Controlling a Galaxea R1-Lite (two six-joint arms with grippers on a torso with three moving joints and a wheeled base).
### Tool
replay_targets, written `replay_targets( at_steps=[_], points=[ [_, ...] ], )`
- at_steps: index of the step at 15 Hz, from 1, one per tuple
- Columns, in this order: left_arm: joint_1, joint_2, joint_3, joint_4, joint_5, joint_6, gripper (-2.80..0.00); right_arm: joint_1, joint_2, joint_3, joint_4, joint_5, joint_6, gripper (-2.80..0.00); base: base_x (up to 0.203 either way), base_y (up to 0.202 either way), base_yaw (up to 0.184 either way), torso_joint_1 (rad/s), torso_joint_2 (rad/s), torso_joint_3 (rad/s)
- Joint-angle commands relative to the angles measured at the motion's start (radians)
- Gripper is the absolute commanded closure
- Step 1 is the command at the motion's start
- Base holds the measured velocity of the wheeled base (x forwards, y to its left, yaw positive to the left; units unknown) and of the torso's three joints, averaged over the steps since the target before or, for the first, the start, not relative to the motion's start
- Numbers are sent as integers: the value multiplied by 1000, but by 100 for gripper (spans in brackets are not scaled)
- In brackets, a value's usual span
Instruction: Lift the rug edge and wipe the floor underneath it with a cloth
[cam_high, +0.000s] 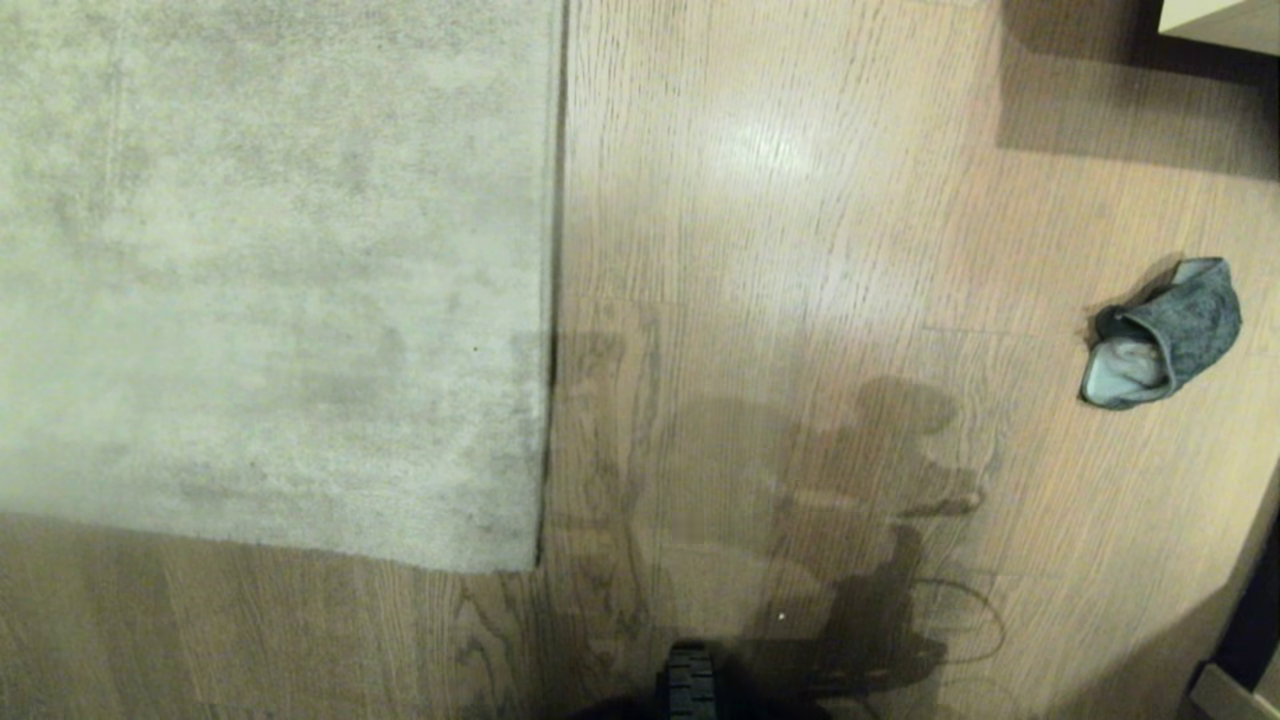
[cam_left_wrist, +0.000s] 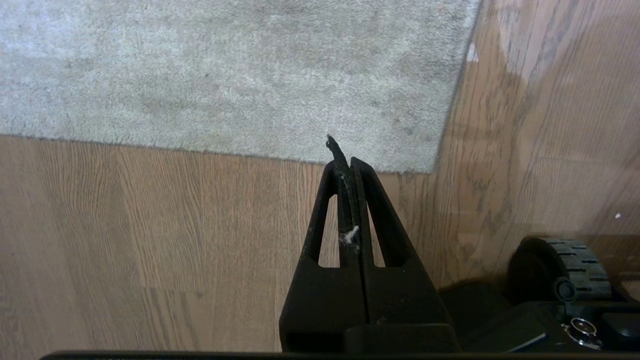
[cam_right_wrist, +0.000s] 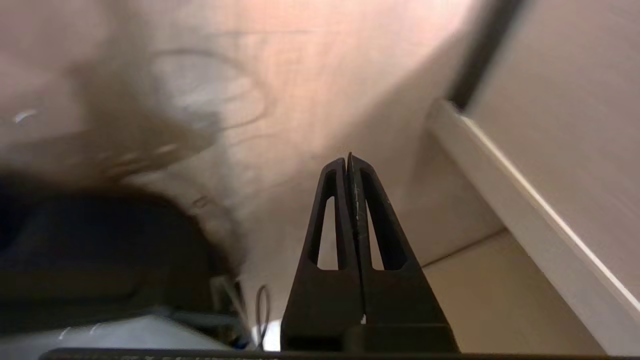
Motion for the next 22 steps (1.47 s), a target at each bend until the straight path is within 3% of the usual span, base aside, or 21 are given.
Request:
replay_targets(
  at_steps=[1, 7, 22],
  points=[
    [0, 1, 0, 0, 0, 0, 0, 0, -69, 15, 1, -27, 42, 0, 0, 0, 0, 0, 0, 0],
    [1, 1, 0, 1, 0, 0, 0, -1, -137, 16, 9, -31, 129, 0, 0, 0, 0, 0, 0, 0],
    [0, 1, 0, 0, 0, 0, 0, -1, -174, 16, 9, -31, 131, 0, 0, 0, 0, 0, 0, 0]
  ],
)
